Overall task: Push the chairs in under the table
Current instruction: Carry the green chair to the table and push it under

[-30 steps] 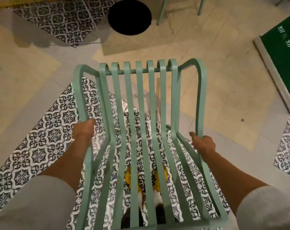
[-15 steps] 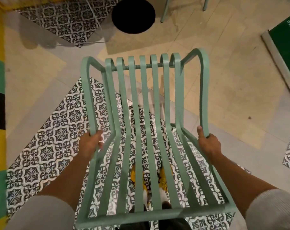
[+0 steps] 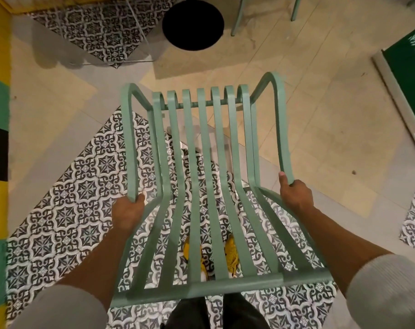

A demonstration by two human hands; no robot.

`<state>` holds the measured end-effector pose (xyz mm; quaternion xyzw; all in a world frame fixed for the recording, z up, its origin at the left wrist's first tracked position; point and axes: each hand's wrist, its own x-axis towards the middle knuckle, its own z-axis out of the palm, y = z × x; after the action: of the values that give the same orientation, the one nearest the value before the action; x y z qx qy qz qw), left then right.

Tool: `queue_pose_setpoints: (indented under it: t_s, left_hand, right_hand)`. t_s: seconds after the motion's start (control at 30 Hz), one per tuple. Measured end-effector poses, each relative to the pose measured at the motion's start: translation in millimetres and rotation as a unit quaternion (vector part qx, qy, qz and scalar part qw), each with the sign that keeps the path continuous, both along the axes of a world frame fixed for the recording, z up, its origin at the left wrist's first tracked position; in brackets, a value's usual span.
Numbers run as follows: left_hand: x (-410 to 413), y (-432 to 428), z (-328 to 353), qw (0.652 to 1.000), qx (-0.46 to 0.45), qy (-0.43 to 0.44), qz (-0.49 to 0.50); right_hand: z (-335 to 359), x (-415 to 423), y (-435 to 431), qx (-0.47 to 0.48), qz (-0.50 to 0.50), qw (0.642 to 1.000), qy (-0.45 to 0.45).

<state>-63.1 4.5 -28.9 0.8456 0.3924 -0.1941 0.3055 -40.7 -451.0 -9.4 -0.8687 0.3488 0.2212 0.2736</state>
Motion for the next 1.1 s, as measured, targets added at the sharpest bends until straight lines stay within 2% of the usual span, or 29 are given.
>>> queue_pose_setpoints:
  t_s: [0.53,1.1]
  left_hand:
    - [28,4,4,0.997,0.023,0.052,-0.06]
    - [83,8,1,0.992,0.008,0.07,-0.101]
  right_hand:
    - [1,13,5,-0.06,0.026,0.997,0.051]
    - [-4,67,4,-0.054,0.052,0.995,0.06]
